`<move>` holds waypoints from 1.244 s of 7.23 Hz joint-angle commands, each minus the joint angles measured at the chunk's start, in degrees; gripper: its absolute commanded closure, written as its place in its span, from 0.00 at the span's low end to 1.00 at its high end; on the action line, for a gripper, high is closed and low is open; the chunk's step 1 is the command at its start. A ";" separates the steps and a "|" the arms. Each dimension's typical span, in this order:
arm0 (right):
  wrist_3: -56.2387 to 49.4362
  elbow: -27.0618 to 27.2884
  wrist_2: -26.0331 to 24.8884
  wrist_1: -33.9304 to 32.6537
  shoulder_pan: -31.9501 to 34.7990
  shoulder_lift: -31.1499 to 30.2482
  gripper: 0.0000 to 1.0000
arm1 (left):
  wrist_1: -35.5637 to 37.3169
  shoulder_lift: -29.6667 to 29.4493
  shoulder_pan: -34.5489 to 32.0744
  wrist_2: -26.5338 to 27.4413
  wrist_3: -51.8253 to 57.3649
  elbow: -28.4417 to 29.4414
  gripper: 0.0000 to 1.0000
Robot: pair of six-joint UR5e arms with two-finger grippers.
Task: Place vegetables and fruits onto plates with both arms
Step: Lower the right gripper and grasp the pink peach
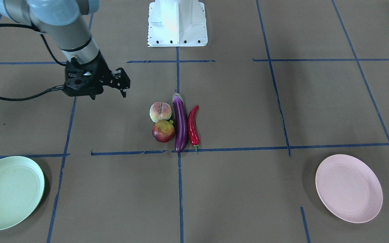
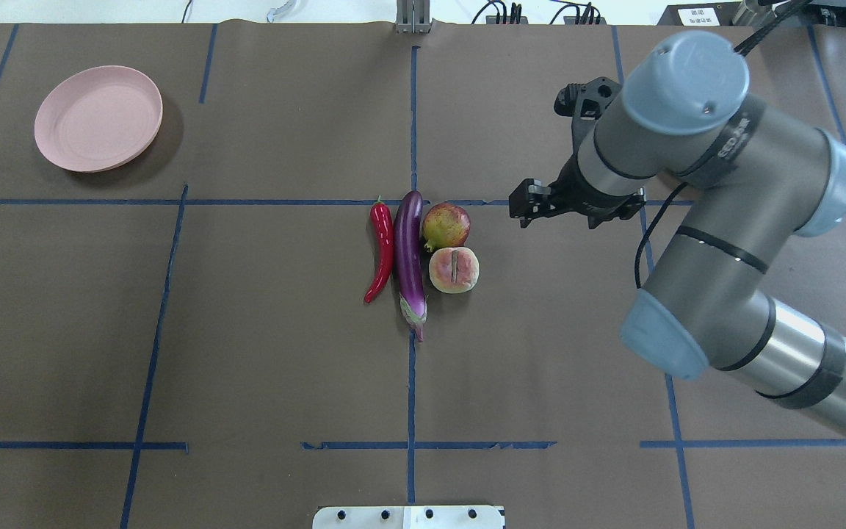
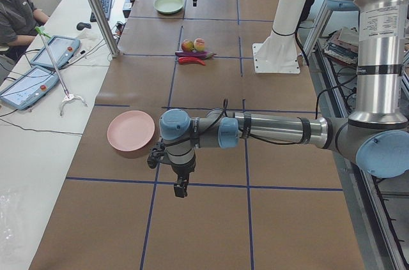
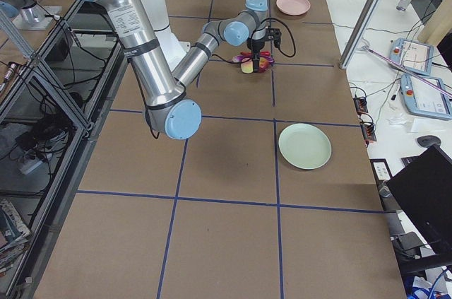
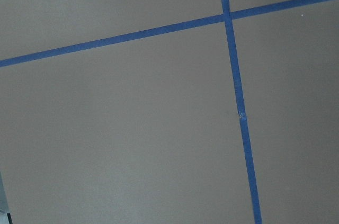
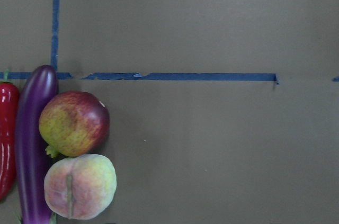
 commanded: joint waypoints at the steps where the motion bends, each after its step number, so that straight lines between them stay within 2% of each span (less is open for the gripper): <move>1: 6.08 -7.55 -9.05 0.01 -6.53 7.24 0.00 | 0.02 0.00 0.09 -1.05 0.00 0.02 0.00; 2: 6.36 -12.38 -12.66 0.18 -8.82 10.75 0.00 | 0.11 0.00 0.09 -2.80 0.00 0.03 0.00; 3: 8.54 -15.56 -15.57 5.23 -10.32 11.22 0.00 | 0.02 0.00 0.18 -2.99 0.00 0.03 0.00; 4: 9.95 -19.77 -16.12 11.11 -10.85 11.49 0.00 | -0.07 0.00 0.53 -2.91 0.00 0.03 0.00; 6: 9.09 -20.78 -16.91 11.17 -11.30 10.97 0.00 | -0.07 0.00 0.53 -2.99 0.00 0.03 0.00; 7: 8.57 -20.69 -16.83 8.04 -11.30 11.40 0.00 | 0.02 0.00 0.53 -2.99 0.00 0.03 0.00; 9: 7.33 -21.12 -17.00 6.95 -12.43 11.32 0.00 | 0.02 0.00 0.53 -2.90 0.00 0.11 0.00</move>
